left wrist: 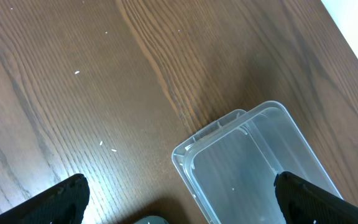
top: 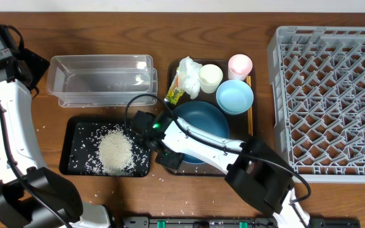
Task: Sort waste into correct bins and load items into the dishwasher rack
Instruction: 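Lower the right gripper to the blue plate's left rim and grasp it, then lift the blue plate with the right gripper and carry it to the rack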
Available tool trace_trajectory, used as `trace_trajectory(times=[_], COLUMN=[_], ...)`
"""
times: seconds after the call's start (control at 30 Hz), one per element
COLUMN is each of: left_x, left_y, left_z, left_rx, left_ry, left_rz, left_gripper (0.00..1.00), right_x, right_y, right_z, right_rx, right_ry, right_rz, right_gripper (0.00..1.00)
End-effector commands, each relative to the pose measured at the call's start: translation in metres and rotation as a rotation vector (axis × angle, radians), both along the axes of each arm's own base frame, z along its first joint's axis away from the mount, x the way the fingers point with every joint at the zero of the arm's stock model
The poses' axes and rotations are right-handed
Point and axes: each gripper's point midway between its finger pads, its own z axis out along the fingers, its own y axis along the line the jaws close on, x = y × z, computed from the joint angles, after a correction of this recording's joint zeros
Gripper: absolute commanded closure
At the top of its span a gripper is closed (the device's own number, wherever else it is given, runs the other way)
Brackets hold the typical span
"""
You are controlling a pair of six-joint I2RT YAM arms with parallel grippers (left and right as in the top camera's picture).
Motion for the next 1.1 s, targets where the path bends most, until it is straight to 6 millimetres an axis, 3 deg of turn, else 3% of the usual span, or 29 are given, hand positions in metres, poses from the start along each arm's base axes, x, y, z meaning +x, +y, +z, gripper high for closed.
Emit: trace_trajectory(times=[0.0,0.5,0.63,0.83,1.07], left_x=[-0.002,-0.002,-0.002,-0.002,-0.002], left_y=[0.0,0.0,0.0,0.0,0.0], left_z=[0.005,0.005,0.005,0.005,0.005], left_rx=[0.006,0.006,0.006,0.006,0.006], left_ry=[-0.009,-0.009,-0.009,-0.01,-0.009], left_rz=[0.008,0.008,0.007,0.008,0.008], left_gripper=[0.02,0.02,0.02,0.02,0.02], right_x=[0.003,0.003,0.003,0.011,0.035], right_y=[-0.002,-0.002,-0.002,0.004,0.025], right_z=[0.0,0.003,0.008,0.04,0.101], right_rx=[-0.008,-0.01,-0.015,-0.005,0.101], right_ry=[-0.012,-0.01,-0.007,-0.013,-0.07], right_rz=[-0.02,-0.02,-0.025,-0.034,-0.058], right_gripper=[0.65,0.99,0.99,0.99,0.99])
